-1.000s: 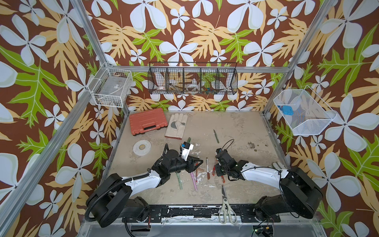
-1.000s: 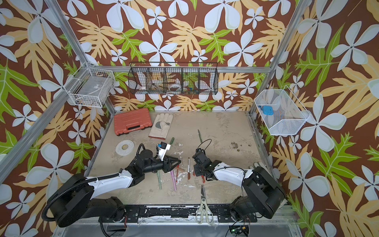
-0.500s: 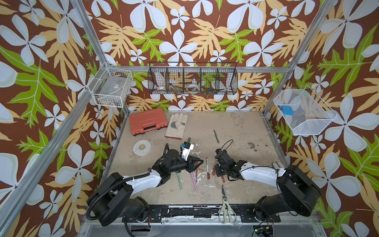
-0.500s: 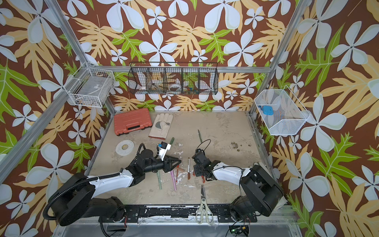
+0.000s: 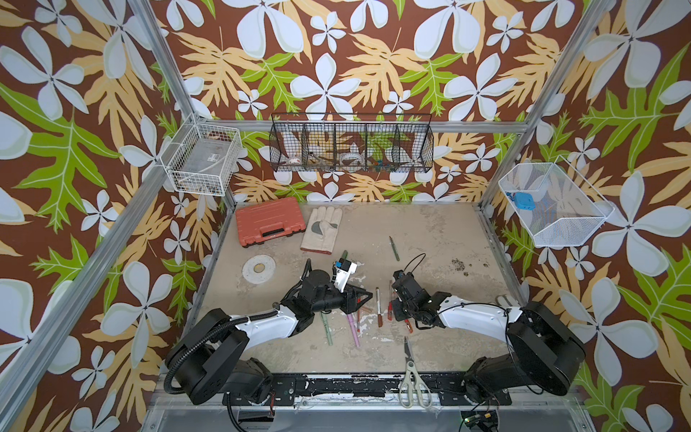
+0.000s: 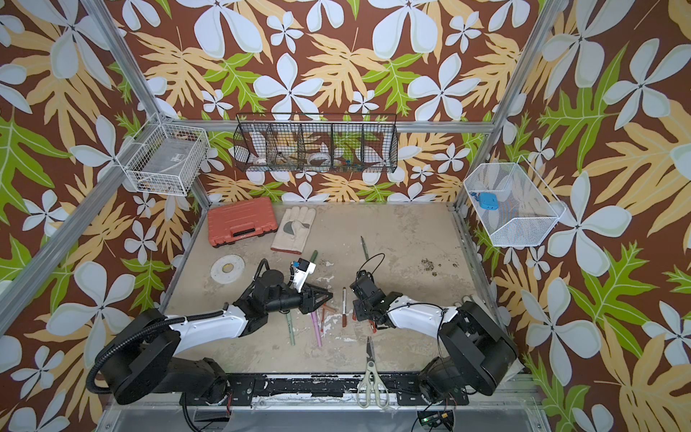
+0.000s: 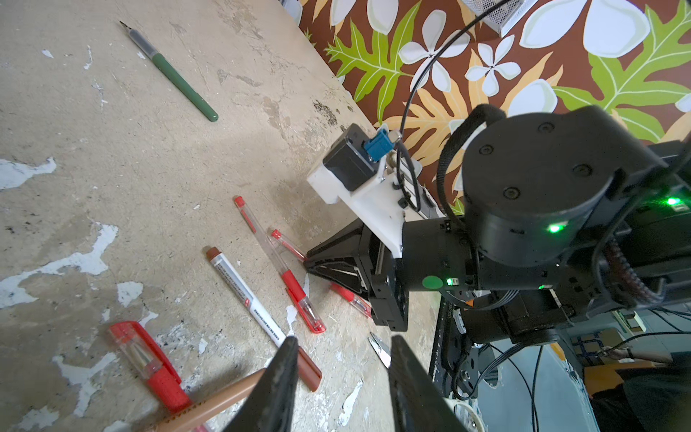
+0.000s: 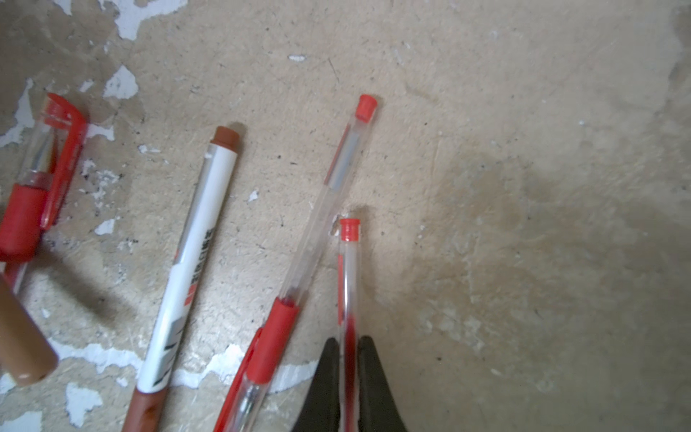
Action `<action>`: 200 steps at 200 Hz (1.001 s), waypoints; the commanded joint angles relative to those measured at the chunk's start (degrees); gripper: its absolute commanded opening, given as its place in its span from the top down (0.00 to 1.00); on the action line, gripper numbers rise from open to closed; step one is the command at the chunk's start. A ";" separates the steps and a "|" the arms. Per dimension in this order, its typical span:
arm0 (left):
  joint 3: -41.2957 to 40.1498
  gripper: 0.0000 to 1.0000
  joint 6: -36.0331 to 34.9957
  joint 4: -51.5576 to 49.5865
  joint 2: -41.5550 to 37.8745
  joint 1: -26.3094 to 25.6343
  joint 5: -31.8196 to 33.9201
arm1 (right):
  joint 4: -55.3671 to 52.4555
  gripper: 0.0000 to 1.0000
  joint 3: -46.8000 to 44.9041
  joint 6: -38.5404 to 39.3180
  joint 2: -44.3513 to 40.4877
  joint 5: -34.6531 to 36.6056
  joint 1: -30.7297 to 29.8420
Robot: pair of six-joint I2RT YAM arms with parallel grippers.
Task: Remove pen caps from pens
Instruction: Pick up the pen from the center of the table, then turn over the pen.
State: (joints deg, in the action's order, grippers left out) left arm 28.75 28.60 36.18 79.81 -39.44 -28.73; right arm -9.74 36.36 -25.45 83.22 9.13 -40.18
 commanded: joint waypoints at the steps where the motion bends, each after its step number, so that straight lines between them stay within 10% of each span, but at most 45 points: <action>1: 0.16 0.58 -0.30 0.46 0.00 -0.02 -0.24 | -1.18 0.95 0.69 0.14 -0.90 1.11 -0.07; 87: -2.78 0.55 -0.87 3.26 -7.60 -0.02 0.06 | -5.08 0.96 12.26 4.32 -13.85 -2.16 0.53; 137: -9.83 0.34 -0.48 11.65 -18.64 -0.04 2.11 | 4.68 0.96 15.17 3.63 -22.30 -18.62 2.41; 200: -13.20 0.35 2.42 22.07 -18.49 -0.02 -1.16 | 21.72 0.96 11.01 -2.61 -23.53 -37.17 2.35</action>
State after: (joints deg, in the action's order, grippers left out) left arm 15.66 29.74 51.07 60.34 -39.48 -27.29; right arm 2.70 48.71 -24.27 59.22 -18.92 -37.76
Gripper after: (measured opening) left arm 0.660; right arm 0.050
